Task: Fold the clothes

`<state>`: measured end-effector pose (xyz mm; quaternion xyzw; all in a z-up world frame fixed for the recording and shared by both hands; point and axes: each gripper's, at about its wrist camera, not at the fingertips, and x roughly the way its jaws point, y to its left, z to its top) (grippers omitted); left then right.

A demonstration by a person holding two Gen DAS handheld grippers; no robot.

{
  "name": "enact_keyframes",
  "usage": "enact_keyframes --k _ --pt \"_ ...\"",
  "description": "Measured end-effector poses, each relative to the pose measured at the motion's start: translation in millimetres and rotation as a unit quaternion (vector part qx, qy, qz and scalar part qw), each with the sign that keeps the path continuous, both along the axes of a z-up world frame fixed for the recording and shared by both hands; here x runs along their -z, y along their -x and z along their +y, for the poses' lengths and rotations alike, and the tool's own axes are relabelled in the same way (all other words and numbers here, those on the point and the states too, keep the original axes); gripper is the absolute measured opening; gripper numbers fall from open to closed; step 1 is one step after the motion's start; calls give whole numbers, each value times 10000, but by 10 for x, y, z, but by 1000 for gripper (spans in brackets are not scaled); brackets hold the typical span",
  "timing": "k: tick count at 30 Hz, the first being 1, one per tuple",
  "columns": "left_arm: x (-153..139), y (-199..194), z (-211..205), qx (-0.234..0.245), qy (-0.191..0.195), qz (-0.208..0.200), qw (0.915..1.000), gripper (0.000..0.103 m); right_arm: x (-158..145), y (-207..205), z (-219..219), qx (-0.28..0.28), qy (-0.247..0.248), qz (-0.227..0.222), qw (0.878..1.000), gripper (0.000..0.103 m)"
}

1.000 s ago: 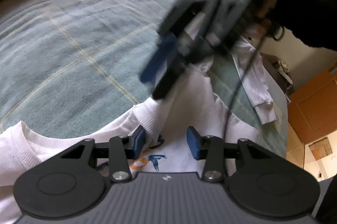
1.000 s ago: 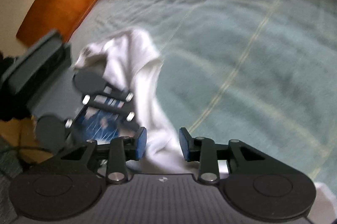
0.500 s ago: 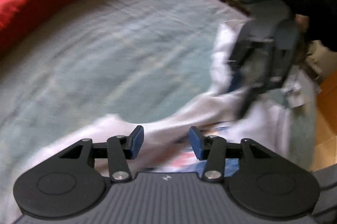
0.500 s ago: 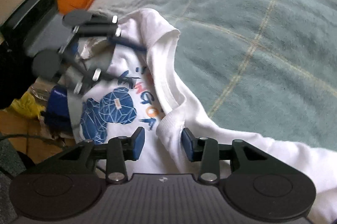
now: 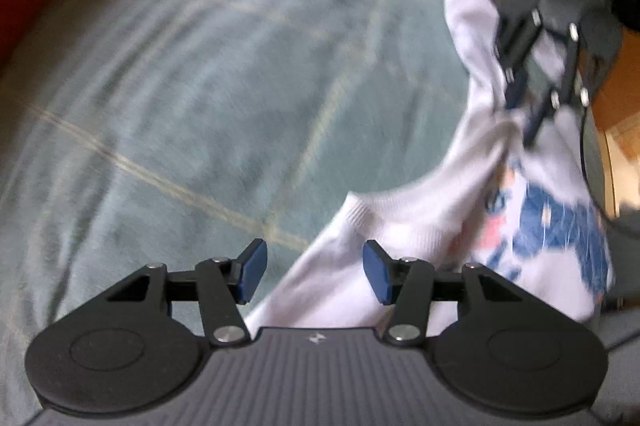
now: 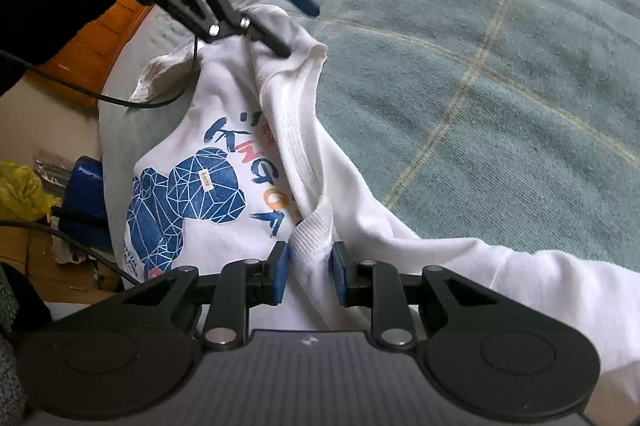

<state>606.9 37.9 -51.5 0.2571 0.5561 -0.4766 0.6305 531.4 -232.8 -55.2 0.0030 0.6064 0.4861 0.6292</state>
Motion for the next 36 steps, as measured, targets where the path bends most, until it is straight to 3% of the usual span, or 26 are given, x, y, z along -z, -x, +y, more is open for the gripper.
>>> enact_keyframes --k 4,8,11,16,22,29,36 --pt "98 111 -43 91 -262 -89 9996 50 39 29 0 79 4 -64 9999 27" --pt "55 266 -78 211 -286 -164 9992 23 -7 93 35 7 141 -333 9993 19" --pt "-17 443 -92 322 -339 -509 9976 2 -68 130 84 -123 302 -615 9976 14" --pt "-267 592 12 -233 -95 -1081 9938 1 -242 167 170 -275 658 -1283 9892 11" --pt "-549 528 131 -1046 155 -1746 9789 1 -400 19 251 -259 1198 -2179 9682 11" --pt "-592 397 199 -1564 220 -2291 9605 1 -447 -273 362 -32 1663 -2978 9400 11" --pt "-556 140 261 -2060 236 -2554 9444 1 -426 -633 469 275 1948 -3640 9104 10"
